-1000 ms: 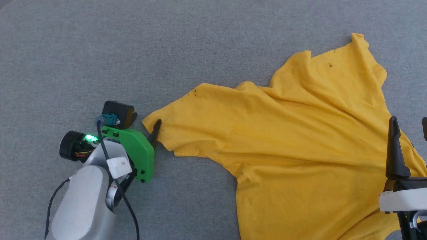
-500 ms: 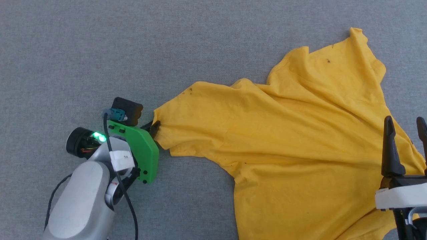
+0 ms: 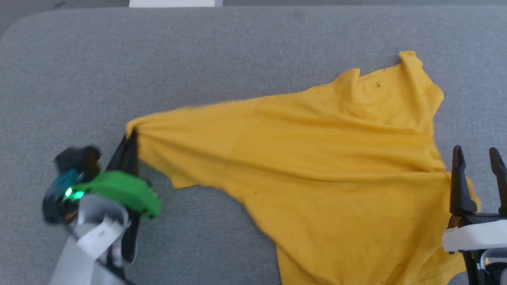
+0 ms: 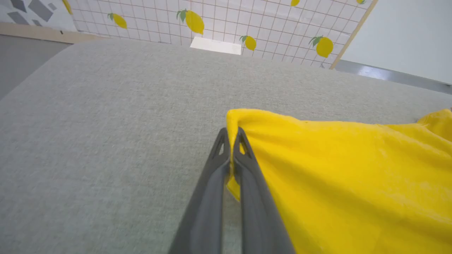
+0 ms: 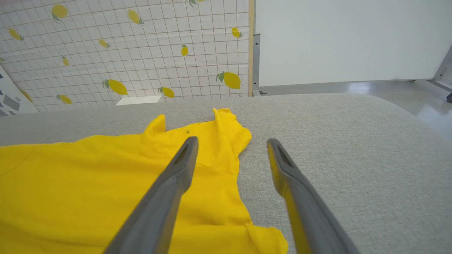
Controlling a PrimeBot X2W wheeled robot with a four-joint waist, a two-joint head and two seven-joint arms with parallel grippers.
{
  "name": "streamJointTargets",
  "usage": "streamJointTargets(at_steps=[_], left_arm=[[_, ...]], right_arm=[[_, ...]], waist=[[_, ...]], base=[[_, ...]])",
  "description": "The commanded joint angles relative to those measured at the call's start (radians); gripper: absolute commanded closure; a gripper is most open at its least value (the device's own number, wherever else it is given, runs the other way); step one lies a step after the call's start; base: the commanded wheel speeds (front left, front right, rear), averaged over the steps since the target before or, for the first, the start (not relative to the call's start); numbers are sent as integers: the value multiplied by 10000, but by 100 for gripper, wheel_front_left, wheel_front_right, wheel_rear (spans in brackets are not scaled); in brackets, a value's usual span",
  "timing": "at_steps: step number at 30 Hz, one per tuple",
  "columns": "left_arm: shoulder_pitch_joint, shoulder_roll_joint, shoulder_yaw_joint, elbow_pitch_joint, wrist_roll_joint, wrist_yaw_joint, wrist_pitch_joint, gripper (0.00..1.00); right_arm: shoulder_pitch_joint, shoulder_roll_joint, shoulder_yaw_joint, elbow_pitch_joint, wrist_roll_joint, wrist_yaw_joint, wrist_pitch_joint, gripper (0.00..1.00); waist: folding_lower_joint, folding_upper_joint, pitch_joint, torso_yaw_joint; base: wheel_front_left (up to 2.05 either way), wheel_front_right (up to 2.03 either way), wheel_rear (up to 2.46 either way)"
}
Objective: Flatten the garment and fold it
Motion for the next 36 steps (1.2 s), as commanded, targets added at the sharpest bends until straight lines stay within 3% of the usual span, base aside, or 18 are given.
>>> streamJointTargets(at_steps=[1, 6, 13, 17, 28, 36], left_arm=[[499, 33, 315, -206, -117, 231, -262, 100], [2050, 386, 1439, -1128, -377, 815, -499, 100], [2505, 571, 1473, -2096, -516, 713, -285, 100], [2194, 466, 1179, -2477, -499, 610, -318, 100], [1080, 473, 486, -3378, 117, 554, -471, 100], [932, 438, 212, -3554, 290, 587, -468, 100]], right_arm=[[43, 7, -19, 51, 96, -13, -47, 0], [203, 7, -200, 16, 88, -13, 8, 0], [-378, 7, -336, -100, -301, -13, 634, 0], [-1669, -187, -296, -152, -559, -13, 1636, 0], [-4954, -2056, 166, 1606, -256, -13, 5865, 0], [-5562, -2248, 300, 2674, -24, -13, 6569, 0]], waist=[[-1, 0, -394, 95], [-1, 0, -596, 255], [-1, 0, -305, 600], [-1, 0, 146, 642], [-1, 0, 1579, 883], [-1, 0, 1967, 1182]], base=[[0, 0, 0], [0, 0, 0], [0, 0, 0], [0, 0, 0], [0, 0, 0], [0, 0, 0]])
